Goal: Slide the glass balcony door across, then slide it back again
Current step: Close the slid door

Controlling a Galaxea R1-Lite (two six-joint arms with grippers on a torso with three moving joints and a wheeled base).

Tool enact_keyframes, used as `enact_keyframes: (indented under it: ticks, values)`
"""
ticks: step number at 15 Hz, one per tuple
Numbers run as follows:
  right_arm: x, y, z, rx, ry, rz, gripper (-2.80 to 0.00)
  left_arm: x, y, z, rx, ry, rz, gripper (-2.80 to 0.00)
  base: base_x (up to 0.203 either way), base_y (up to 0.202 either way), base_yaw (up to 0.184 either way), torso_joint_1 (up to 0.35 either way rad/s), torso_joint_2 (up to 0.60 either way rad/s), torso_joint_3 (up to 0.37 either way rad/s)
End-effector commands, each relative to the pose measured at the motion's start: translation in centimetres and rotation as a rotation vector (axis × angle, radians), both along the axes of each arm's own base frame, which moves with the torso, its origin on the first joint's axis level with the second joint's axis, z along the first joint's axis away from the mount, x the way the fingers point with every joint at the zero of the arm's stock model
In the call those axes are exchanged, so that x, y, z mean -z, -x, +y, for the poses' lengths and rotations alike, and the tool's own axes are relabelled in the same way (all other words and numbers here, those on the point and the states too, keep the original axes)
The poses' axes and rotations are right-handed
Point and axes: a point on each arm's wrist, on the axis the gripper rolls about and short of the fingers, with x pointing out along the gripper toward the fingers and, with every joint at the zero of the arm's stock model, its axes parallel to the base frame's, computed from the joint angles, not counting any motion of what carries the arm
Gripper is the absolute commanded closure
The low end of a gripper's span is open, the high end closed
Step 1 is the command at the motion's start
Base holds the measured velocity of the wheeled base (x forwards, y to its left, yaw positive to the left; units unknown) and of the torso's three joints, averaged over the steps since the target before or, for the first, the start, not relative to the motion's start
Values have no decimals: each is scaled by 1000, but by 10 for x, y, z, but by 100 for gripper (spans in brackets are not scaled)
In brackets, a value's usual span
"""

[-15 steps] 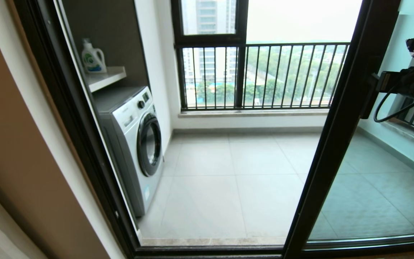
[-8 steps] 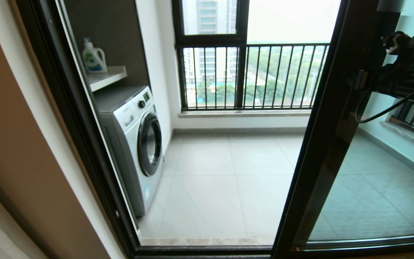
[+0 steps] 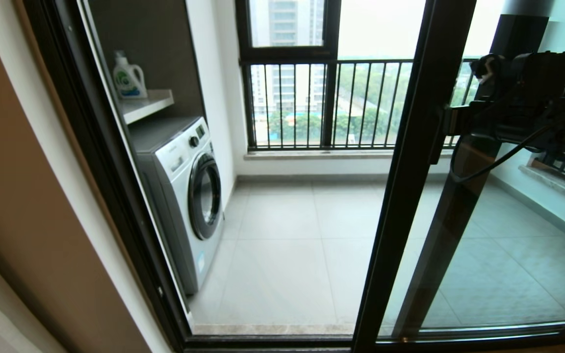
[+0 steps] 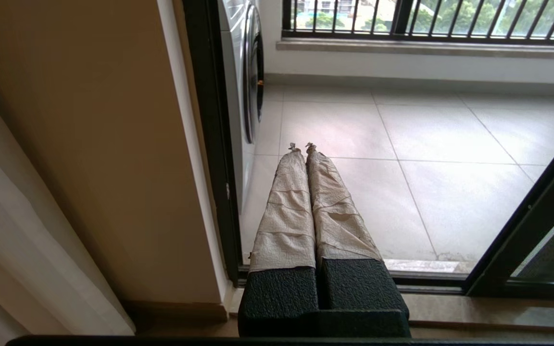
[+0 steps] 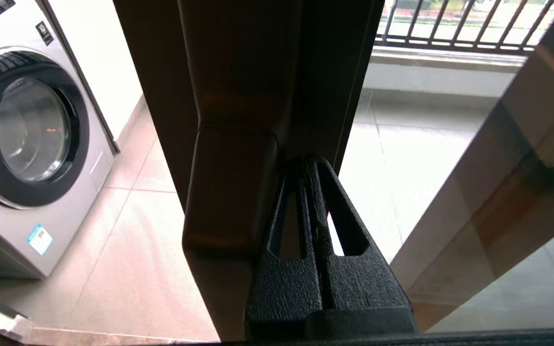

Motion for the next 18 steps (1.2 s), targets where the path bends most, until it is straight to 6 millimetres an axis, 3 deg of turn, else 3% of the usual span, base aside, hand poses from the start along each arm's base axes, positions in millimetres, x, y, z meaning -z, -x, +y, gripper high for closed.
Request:
enact_keyframes:
  ticks: [1,10,18]
  values:
    - [3,0,29,-52,8,-3,0,0,0,0,-1,0,2,0,0,0,0,0,0,0]
    - [8,-15,97,-122,12,-30,0,0,0,0,-1,0,2,0,0,0,0,0,0,0]
    - [10,-23,173,-175,2,-88,0,0,0,0,-1,0,2,0,0,0,0,0,0,0]
